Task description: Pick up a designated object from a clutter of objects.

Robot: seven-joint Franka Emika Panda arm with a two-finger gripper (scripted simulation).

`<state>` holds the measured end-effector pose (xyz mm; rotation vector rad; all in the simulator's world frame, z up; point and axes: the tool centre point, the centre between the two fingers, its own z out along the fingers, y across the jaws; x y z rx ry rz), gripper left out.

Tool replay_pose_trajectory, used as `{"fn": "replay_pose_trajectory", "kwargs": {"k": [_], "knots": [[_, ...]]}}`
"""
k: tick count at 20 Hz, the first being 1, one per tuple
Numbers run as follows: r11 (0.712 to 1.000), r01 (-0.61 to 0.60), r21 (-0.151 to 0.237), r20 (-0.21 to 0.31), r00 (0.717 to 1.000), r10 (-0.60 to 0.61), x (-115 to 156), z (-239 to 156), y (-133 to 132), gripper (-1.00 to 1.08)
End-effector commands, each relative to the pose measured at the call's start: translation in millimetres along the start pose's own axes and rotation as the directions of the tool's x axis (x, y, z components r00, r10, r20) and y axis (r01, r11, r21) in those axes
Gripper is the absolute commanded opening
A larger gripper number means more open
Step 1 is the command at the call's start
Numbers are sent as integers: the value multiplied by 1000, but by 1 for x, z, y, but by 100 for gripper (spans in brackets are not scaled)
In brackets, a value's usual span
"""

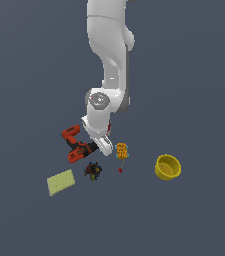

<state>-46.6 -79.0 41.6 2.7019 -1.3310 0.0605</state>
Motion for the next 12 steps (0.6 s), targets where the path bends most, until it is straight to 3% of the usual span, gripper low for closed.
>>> {"fn": "replay_pose_trajectory", "kwargs": {"k": [1,5,6,12], "knots": [[1000,-1,0,0,1000,1,0,8,0,68],[1000,-2,0,0,1000,2,0,12,1,68],[1000,-2,0,0,1000,2,0,12,1,-100],[1000,-2,0,0,1000,2,0,12,1,-100]]}}
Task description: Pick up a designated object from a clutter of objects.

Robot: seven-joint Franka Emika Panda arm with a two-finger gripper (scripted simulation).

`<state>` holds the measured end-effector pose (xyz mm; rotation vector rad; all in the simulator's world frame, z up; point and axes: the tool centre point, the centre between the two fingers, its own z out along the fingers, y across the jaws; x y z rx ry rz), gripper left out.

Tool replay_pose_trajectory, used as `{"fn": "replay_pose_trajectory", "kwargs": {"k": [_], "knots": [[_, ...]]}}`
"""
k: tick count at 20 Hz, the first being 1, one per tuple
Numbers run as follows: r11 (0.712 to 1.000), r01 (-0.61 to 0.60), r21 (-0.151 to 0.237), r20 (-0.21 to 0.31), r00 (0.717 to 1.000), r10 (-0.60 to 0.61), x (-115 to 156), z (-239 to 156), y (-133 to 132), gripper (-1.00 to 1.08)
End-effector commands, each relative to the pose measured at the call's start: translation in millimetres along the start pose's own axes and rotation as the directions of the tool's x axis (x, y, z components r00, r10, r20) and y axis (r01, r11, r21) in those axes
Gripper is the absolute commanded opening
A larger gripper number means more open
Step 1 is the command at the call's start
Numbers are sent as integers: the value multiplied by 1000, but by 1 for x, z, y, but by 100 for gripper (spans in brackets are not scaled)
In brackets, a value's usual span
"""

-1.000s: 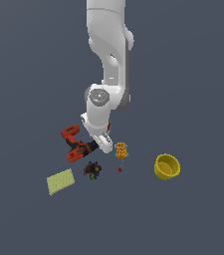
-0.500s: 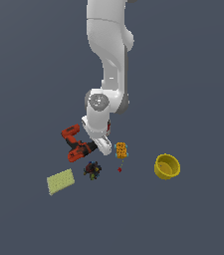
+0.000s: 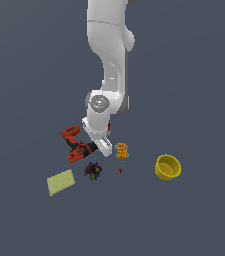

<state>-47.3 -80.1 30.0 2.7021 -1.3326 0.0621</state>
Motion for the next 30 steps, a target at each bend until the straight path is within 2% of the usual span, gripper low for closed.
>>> {"fn": "replay_pose_trajectory", "kwargs": {"k": [1,8,15,21,30], "knots": [[1000,-1,-1,0,1000,1,0,1,1,-100],[1000,0,0,0,1000,0,0,-4,-1,-100],[1000,0,0,0,1000,0,-3,-33,-11,-100],[1000,0,0,0,1000,0,-7,-77,-25,-100],[1000,0,0,1,1000,0,-13,-164,-54,-100]]}}
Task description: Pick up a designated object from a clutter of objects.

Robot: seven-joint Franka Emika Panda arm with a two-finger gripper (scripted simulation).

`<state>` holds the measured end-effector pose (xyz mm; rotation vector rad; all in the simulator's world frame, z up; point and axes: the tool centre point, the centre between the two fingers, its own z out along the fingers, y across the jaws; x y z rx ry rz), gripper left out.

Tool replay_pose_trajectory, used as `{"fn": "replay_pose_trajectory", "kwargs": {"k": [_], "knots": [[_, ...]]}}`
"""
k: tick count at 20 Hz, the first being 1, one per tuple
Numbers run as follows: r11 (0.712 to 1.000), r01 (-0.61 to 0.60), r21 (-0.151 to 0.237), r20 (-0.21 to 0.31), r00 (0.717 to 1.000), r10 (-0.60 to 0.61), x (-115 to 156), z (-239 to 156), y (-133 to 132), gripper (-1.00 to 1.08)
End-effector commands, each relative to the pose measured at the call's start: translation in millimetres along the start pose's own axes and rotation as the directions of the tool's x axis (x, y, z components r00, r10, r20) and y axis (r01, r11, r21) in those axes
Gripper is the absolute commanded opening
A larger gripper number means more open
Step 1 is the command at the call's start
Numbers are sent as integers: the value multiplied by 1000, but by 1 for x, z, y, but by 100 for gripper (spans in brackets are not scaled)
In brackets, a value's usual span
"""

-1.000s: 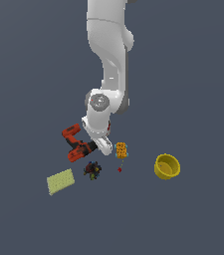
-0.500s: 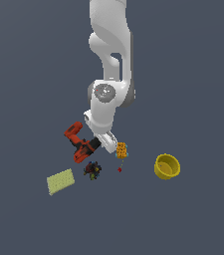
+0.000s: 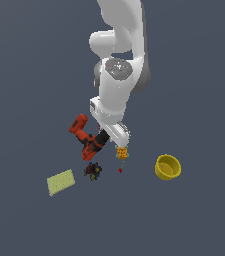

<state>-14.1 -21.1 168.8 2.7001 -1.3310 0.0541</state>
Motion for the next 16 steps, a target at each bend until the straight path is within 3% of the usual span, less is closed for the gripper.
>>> {"fn": "replay_pose_trajectory", "kwargs": {"k": [1,16], "knots": [[1000,-1,4,-3,1000,1,-1,-28,-9,-100],[1000,-1,4,-2,1000,1,-9,-167,-59,-100]]}}
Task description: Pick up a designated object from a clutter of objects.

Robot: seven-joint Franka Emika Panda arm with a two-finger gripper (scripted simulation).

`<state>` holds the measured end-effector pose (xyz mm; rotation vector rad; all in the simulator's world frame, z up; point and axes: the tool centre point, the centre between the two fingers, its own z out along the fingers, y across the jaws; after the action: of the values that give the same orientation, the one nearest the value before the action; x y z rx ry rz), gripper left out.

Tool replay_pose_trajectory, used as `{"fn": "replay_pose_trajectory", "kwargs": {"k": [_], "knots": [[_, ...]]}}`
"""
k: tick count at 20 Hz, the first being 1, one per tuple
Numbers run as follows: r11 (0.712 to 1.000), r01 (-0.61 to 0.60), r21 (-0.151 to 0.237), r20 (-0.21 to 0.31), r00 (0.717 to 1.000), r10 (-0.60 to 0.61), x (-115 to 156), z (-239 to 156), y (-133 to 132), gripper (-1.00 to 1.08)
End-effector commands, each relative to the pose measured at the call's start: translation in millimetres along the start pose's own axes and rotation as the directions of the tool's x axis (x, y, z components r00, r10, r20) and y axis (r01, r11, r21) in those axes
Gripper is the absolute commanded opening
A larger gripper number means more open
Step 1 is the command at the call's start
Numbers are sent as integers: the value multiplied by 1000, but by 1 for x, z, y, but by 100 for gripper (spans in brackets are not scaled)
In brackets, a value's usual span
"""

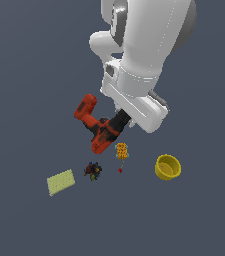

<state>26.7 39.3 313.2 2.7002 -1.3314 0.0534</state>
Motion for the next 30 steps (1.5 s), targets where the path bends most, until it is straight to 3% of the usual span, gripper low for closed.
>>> {"fn": "replay_pose_trajectory", "kwargs": {"k": [1,13,21,30], "knots": [[1000,-1,5,-3,1000,1,0,-22,-7,-100],[1000,-1,4,-3,1000,1,-1,-64,-25,-100],[1000,0,-2,0,1000,0,0,-66,-24,-100],[1000,0,-2,0,1000,0,12,-100,-21,-100]]}}
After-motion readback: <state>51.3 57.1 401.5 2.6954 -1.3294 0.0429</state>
